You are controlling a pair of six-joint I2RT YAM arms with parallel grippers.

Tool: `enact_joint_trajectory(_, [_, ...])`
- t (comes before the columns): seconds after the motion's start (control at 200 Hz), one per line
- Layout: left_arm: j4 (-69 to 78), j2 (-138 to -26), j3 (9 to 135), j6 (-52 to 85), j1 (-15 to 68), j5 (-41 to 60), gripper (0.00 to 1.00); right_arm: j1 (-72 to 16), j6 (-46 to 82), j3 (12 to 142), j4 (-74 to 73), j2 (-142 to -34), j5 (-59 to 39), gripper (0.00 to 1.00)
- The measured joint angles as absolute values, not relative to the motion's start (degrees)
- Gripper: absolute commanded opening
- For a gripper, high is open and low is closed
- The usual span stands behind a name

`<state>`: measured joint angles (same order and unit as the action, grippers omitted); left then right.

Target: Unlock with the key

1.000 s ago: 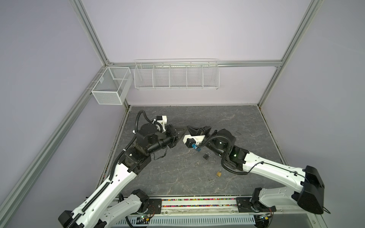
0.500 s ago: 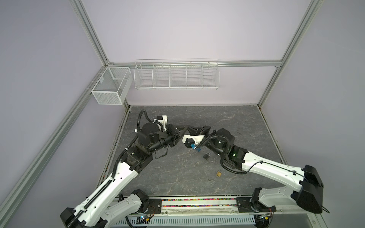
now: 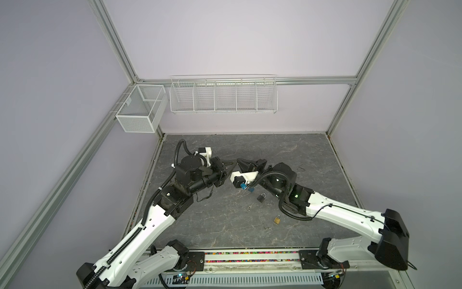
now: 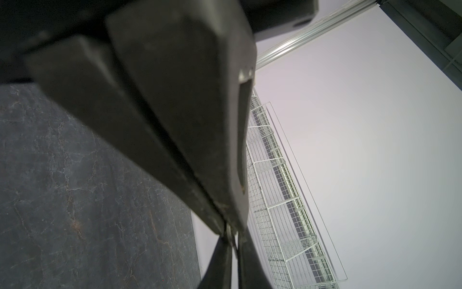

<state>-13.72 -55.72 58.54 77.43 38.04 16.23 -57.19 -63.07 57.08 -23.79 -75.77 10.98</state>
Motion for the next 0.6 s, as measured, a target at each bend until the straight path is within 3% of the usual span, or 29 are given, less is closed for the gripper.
enact_joint_trajectory(0.36, [-11.42, -55.55, 57.3, 77.52, 38.22, 14.92, 0.0, -57.82, -62.52, 57.45, -23.81, -75.77, 9.5, 0.32])
enact_joint_trajectory(0.6, [-10.66, -55.55, 57.3, 76.84, 38.26, 14.2, 0.0, -57.78, -60.6, 58.19, -22.37, -74.87, 7.49, 0.4])
